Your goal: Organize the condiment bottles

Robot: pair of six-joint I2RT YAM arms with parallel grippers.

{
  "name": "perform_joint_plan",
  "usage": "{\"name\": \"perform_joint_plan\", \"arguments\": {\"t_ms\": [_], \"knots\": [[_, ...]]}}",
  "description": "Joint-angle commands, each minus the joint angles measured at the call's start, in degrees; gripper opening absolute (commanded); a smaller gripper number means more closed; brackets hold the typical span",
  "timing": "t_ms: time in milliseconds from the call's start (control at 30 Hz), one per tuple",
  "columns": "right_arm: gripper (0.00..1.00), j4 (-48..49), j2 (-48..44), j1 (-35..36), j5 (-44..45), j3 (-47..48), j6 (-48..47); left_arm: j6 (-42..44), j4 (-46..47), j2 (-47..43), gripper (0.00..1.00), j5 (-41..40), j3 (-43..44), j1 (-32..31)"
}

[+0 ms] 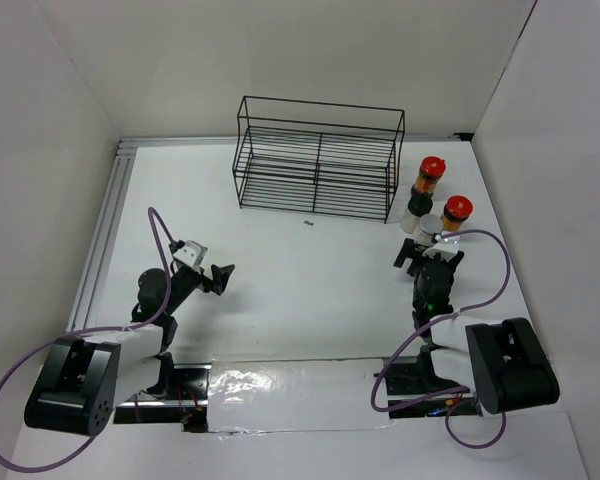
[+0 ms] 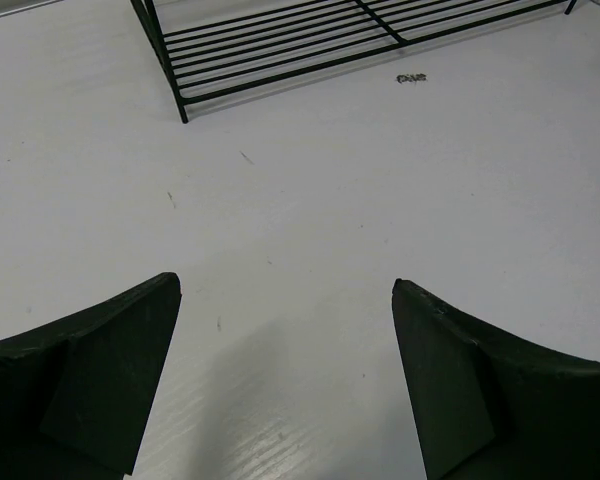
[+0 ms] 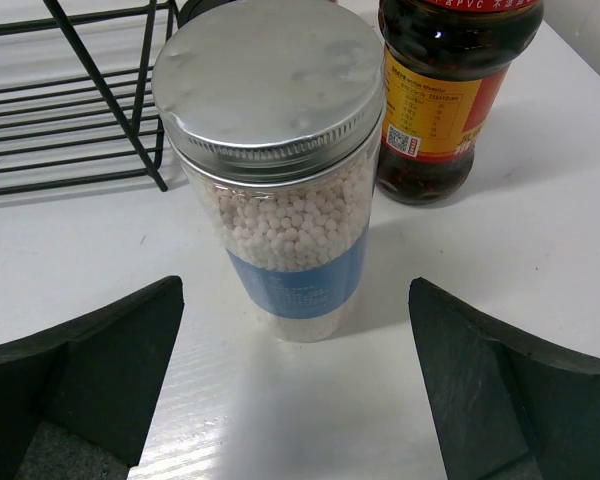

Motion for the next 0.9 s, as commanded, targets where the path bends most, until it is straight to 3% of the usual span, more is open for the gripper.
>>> {"name": "perform_joint_plan", "arguments": {"t_ms": [0,267,300,333,433,500,667,767,867], "knots": [[1.0,3.71,-0.54,0.33,0.54,-2.53,0.15,-0.64,3.67,0.26,0.99,-0.9,-2.53,-0.46],[1.0,3.63,-0.45,0.42,0.46,-2.53,0.15,0.85,3.68,-1.75,0.99,-0.81,-2.53,-1.86],[1.0,3.71,-0.45,0.33,0.46,-2.44,0.15,0.86,-0.34,-6.99,0.99,-1.16,-0.26,-2.39],[1.0,3.71,-0.45,0.33,0.46,-2.53,0.23,3.55,-12.73,-10.17,0.99,1.1,1.76,-2.74],[1.0,4.06,-0.36,0.42,0.81,-2.61,0.15,15.48,-31.94,-18.8,0.99,17.66,11.68,-3.88],[1.0,-1.61,-4.04,0.42,2.12,0.08,0.84,17.9,-36.14,-23.28,0.99,20.53,13.38,-5.73],[1.0,-16.57,-13.95,0.16,0.73,5.37,-0.29,20.8,-40.17,-29.36,0.99,18.61,15.48,-11.0],[1.0,-25.52,-19.67,0.94,-2.34,9.49,-4.42,23.53,-44.92,-28.58,0.99,18.35,19.0,-13.11],[1.0,-42.1,-23.63,1.3,-8.21,18.77,-13.63,23.97,-48.18,-25.25,0.99,17.91,24.35,-14.43]]}}
